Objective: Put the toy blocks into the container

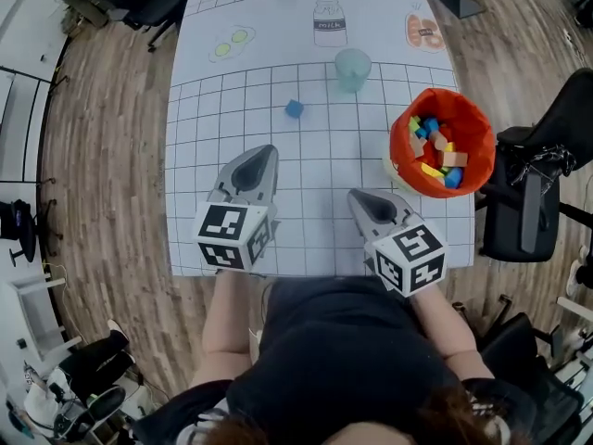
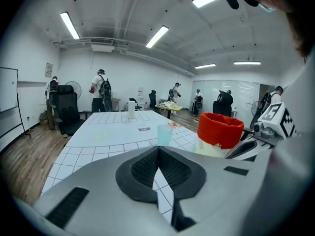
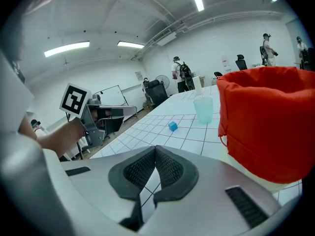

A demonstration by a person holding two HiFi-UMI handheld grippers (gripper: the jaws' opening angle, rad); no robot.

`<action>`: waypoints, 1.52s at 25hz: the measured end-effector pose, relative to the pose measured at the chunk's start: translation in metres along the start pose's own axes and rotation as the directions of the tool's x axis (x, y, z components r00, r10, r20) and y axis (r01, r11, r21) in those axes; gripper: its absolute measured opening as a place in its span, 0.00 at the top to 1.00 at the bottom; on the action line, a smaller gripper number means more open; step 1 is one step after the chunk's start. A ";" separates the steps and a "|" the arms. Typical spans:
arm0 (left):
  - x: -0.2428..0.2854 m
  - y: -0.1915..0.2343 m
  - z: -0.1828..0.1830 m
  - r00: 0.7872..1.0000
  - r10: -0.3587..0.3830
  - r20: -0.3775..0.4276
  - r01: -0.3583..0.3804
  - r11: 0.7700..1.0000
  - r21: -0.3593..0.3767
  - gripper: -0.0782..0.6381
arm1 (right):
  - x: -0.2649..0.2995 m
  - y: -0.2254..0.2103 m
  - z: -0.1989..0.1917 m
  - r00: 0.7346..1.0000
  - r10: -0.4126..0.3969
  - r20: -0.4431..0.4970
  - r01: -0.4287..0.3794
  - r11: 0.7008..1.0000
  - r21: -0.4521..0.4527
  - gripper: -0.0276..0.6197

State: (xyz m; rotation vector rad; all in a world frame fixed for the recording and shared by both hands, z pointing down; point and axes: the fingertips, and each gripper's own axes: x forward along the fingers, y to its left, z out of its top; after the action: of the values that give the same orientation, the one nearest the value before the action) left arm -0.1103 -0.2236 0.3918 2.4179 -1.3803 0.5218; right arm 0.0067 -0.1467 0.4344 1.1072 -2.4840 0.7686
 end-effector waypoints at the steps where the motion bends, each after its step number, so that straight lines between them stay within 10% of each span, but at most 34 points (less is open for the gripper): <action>1: 0.003 0.005 -0.002 1.000 0.001 -0.010 -0.001 1.000 0.010 0.86 | 0.005 0.000 0.002 1.000 -0.006 -0.002 0.006 1.000 0.002 0.93; 38: 0.165 0.051 -0.068 0.969 -0.034 -0.243 0.056 0.995 0.082 0.57 | 0.062 -0.042 -0.037 0.977 -0.096 -0.191 0.120 0.986 0.120 0.93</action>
State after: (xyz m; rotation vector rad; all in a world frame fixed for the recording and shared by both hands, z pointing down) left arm -0.0880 -0.3434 0.5315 2.3529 -1.2207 0.8504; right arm 0.0004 -0.1842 0.5086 1.1481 -2.2280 0.9672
